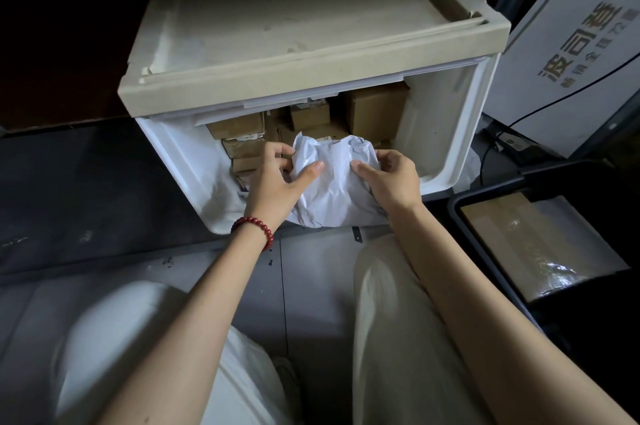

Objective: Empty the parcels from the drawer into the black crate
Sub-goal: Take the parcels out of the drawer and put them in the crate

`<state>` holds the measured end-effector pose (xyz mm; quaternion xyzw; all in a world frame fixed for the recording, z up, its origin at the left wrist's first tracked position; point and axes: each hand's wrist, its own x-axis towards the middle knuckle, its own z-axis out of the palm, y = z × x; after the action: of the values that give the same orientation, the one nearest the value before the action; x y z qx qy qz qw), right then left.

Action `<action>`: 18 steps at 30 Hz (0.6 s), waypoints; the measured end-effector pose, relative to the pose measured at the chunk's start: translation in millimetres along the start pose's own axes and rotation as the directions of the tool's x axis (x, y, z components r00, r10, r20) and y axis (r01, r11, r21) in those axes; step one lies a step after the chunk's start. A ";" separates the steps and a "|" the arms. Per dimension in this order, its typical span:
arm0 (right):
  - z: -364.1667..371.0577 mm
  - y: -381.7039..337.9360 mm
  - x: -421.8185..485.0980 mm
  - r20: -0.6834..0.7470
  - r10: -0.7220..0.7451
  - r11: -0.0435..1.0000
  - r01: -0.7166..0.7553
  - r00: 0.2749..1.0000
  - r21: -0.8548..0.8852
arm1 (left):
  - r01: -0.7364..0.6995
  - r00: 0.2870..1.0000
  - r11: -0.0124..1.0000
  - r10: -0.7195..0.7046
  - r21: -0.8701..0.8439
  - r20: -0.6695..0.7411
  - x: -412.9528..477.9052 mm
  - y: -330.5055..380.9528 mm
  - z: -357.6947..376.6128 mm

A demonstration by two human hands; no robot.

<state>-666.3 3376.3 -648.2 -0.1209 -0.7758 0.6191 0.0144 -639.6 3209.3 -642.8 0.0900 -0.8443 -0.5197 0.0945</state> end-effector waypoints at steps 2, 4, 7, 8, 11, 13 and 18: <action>-6.1 -2.7 0.8 -0.019 -0.005 1.000 0.005 1.000 0.013 | -0.043 0.999 0.998 0.043 0.056 -0.012 -2.9 5.9 5.6; -13.8 -5.4 1.7 -0.035 -0.015 1.000 0.016 0.999 0.008 | -0.067 0.998 0.991 0.068 0.113 -0.007 -4.9 12.3 12.1; -30.4 -8.9 3.9 -0.045 -0.033 0.999 0.034 0.998 0.015 | -0.078 0.997 0.988 0.077 0.135 0.018 -5.9 23.9 22.0; -37.4 -9.3 4.5 -0.047 -0.034 0.999 0.035 0.998 0.025 | -0.088 0.996 0.989 0.086 0.118 0.021 -6.0 29.2 25.9; -61.4 -7.5 4.9 -0.075 -0.040 0.998 0.044 0.996 0.054 | -0.110 0.992 0.990 0.105 0.090 0.066 -7.6 49.9 39.3; -79.8 -3.0 4.5 -0.104 -0.057 0.995 0.065 0.993 0.074 | -0.116 0.987 0.988 0.104 0.099 0.119 -9.6 64.8 50.5; -125.5 16.8 1.4 -0.175 -0.033 0.990 0.057 0.984 0.130 | -0.156 0.963 0.983 0.129 0.100 0.238 -17.0 94.6 88.1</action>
<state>-643.3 3500.2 -635.3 -0.1550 -0.7306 0.6569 0.1036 -650.5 3331.3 -598.2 -0.0266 -0.8829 -0.4679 0.0278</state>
